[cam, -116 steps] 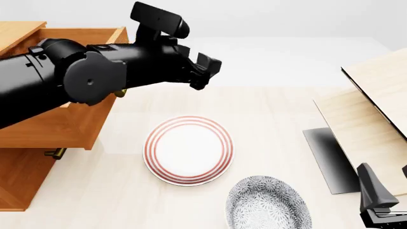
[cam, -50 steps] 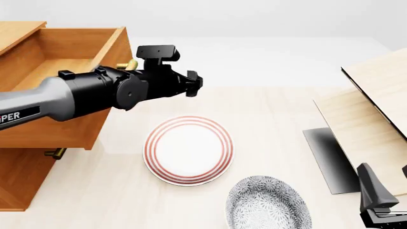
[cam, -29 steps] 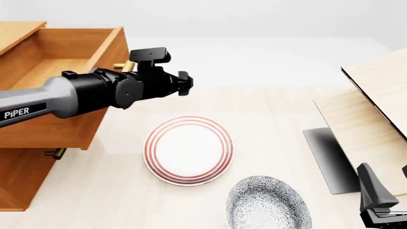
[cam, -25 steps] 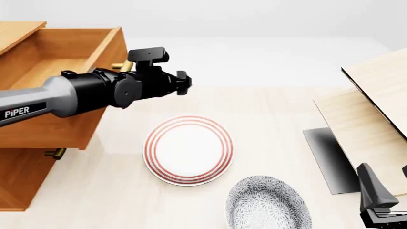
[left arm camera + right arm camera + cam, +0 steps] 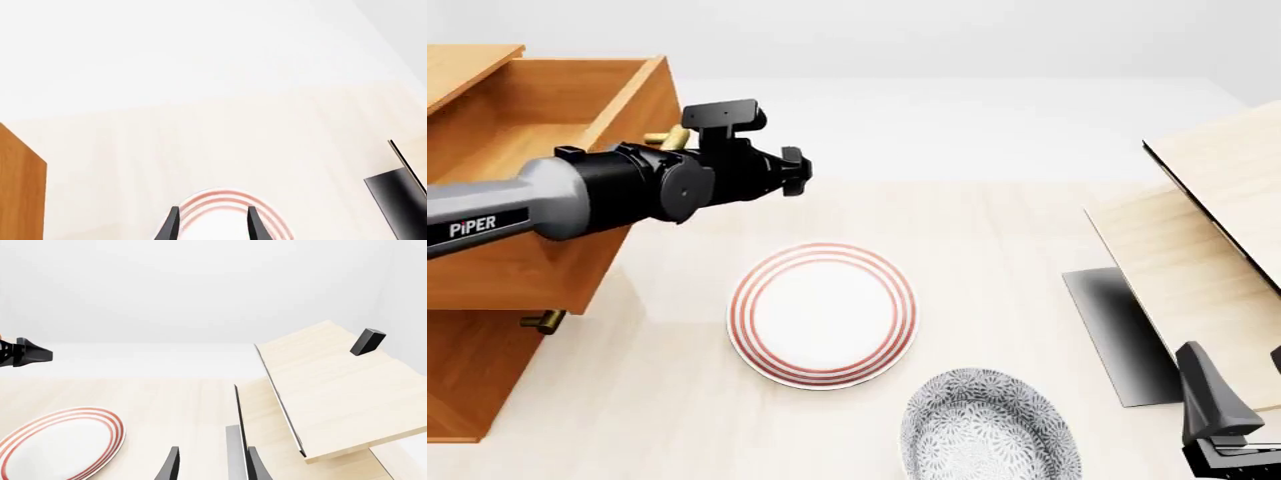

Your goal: Close the top drawer of the cabinet.

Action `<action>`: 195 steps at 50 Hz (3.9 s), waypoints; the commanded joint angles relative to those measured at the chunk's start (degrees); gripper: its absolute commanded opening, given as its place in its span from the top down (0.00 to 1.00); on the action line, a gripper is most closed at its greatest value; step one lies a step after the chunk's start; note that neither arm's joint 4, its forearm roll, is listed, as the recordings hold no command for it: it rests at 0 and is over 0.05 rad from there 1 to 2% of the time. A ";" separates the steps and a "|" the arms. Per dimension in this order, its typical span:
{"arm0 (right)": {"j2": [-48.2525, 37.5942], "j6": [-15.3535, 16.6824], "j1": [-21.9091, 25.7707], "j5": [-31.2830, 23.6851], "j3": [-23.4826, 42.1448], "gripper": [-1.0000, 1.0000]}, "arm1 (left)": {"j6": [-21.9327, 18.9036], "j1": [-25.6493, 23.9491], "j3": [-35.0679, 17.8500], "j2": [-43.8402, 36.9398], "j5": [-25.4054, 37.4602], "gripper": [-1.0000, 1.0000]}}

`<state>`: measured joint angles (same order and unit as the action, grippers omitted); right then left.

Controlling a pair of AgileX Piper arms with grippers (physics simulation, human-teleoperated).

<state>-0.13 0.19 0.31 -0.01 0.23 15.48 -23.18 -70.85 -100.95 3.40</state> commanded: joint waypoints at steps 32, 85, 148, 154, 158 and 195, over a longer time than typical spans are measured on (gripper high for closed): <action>0.00 0.00 0.00 0.00 0.00 0.00 | 0.32 4.98 4.04 1.79 -2.31 0.00; 0.00 -0.01 0.00 0.00 0.00 0.00 | -0.10 11.44 8.22 4.96 -3.45 0.00; 0.00 -0.02 0.00 0.00 0.00 0.00 | 0.39 18.99 12.82 7.85 -5.20 0.00; 0.00 0.01 -0.01 0.00 0.00 0.00 | 0.55 19.83 13.20 8.18 -5.25 0.00; 0.00 0.00 -0.01 -0.01 0.00 0.00 | 0.42 20.80 13.47 8.47 -5.26 0.00; 0.00 0.00 -0.01 0.00 0.00 0.00 | -0.41 25.51 15.90 10.77 -5.60 0.00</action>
<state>-0.13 0.19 0.31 -0.01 0.23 15.30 0.83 -55.69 -91.00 -2.17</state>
